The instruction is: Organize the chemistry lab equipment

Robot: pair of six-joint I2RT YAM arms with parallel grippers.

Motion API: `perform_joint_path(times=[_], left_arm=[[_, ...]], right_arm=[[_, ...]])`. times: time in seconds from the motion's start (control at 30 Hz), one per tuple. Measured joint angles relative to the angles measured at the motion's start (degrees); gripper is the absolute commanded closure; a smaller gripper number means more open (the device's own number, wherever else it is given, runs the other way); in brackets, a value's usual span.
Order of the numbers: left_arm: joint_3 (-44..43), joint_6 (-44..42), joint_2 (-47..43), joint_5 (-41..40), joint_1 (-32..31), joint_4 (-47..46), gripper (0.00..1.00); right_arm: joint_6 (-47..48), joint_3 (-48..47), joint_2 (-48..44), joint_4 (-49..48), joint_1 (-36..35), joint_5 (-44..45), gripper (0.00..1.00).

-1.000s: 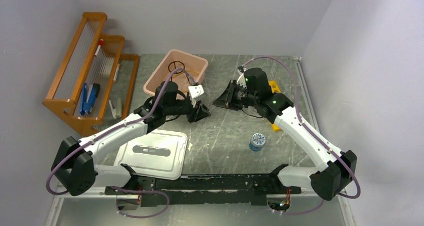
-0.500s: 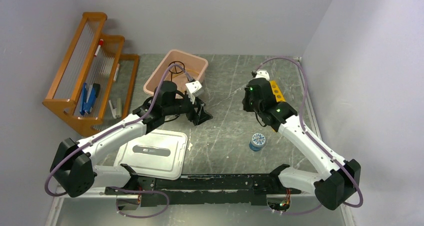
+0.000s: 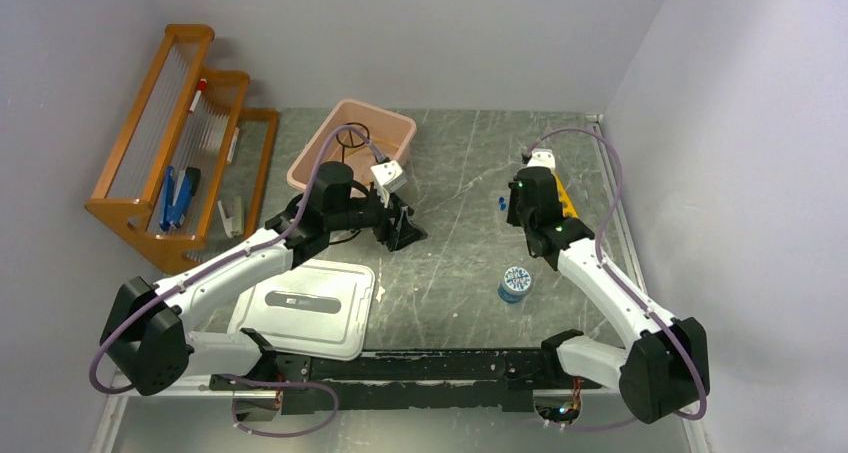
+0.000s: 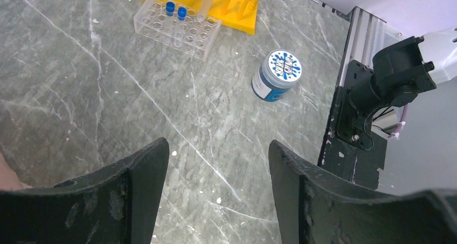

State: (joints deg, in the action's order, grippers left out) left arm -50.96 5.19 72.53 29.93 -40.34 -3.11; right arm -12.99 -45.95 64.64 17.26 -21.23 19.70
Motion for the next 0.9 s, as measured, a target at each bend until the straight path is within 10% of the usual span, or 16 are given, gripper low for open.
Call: perform_joint_path(times=[0.9], left_arm=[[0.0,1.11,0.02,0.42,0.0,-0.48,0.3]], right_arm=[[0.85,5.49,5.46,-10.91,3.45,-7.91,0.86]])
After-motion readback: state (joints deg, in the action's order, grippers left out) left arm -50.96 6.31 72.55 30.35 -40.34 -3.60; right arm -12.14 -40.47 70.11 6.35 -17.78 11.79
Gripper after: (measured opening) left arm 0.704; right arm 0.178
